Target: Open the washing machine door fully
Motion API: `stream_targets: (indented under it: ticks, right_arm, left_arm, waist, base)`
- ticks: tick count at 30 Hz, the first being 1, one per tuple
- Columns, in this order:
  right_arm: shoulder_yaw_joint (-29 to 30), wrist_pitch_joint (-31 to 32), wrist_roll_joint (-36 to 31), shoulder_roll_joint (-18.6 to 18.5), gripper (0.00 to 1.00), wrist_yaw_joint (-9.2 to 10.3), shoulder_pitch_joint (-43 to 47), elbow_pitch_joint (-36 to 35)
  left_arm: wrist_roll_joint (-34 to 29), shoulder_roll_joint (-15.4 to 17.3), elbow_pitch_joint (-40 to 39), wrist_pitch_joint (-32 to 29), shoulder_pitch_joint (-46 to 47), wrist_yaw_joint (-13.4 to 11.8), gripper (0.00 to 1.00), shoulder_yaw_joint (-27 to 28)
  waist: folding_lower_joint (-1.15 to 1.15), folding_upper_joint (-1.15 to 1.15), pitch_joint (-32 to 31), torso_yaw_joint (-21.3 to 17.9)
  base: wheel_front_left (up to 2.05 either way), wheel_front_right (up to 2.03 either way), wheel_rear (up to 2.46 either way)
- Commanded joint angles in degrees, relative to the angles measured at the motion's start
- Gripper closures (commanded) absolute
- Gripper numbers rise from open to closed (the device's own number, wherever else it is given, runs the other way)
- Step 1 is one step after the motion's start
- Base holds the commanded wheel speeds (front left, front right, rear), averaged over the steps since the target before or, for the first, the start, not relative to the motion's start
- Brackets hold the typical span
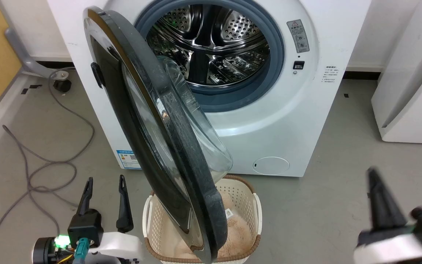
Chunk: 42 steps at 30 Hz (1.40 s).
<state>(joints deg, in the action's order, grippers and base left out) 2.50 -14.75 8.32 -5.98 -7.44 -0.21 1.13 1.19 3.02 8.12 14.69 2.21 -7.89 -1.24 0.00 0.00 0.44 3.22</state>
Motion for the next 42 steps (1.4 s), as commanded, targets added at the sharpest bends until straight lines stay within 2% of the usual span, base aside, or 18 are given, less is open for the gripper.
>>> stream_targets:
  ticks: [1, 2, 15, 16, 22, 31, 36, 41, 42]
  right_arm:
    - [-0.3, -0.2, -1.6, 0.5, 0.11, -0.05, 1.7, 1.1]
    - [0.0, -0.2, -2.4, 0.8, 0.0, -0.05, 2.0, 1.4]
    - [2.0, -0.2, -6.6, 2.9, 0.0, -0.05, 4.8, 3.4]
    - [2.1, -0.2, -6.7, 3.0, 0.0, -0.05, 4.8, 3.4]
    - [2.6, -0.2, -6.3, 3.1, 0.0, -0.05, 4.6, 2.9]
    - [2.9, -0.2, -5.0, 3.1, 0.0, -0.05, 4.9, 2.8]
    - [2.6, -0.2, -4.5, 3.1, 0.0, -0.05, 5.2, 3.1]
    - [2.4, -0.2, -4.1, 3.1, 0.0, -0.05, 5.5, 3.4]
    - [2.4, -0.2, -4.1, 3.1, 0.0, -0.05, 5.5, 3.4]
  left_arm:
    - [-0.1, 0.2, 0.1, 0.3, -0.7, 0.2, 0.0, 0.0]
    - [-0.1, 0.2, 0.1, 0.3, -0.7, 0.2, 0.0, 0.0]
    - [-0.4, 0.1, 0.3, 0.3, -0.8, -0.5, 0.0, -0.2]
    - [-0.4, 0.2, 0.2, 0.3, -0.6, -0.5, 1.0, 0.0]
    - [-0.3, 0.8, -2.0, 0.3, 0.8, -0.5, 1.0, 1.1]
    - [-1.4, 2.7, -14.2, 0.3, 5.1, -0.5, 1.0, 1.3]
    - [-1.4, 2.6, -20.5, 0.3, 6.3, 1.7, 1.0, -2.3]
    - [-2.2, 2.0, -26.3, 0.3, 7.0, 5.1, 1.0, -10.3]
    - [-2.2, 2.0, -26.3, 0.3, 7.0, 5.1, 1.0, -10.3]
  waist:
    - [0.0, 0.0, 0.0, 0.1]
    - [0.0, 0.0, 0.0, 0.1]
    - [0.0, 0.0, 0.0, 0.3]
    - [0.0, 0.0, -0.1, 0.3]
    - [0.0, 0.0, -0.2, 0.6]
    - [0.0, 0.0, -0.2, 1.1]
    - [0.0, 0.0, -0.4, 1.1]
    - [0.0, 0.0, -0.9, 1.0]
    - [0.0, 0.0, -0.9, 1.0]
  base:
    - [0.0, 0.0, 0.0]
    - [0.0, 0.0, 0.0]
    - [0.0, 0.0, 0.0]
    - [0.0, 0.0, 0.0]
    - [0.0, 0.0, 0.0]
    - [0.0, 0.0, 0.0]
    - [0.0, 0.0, 0.0]
    - [0.0, 0.0, 0.0]
    - [0.0, 0.0, 0.0]
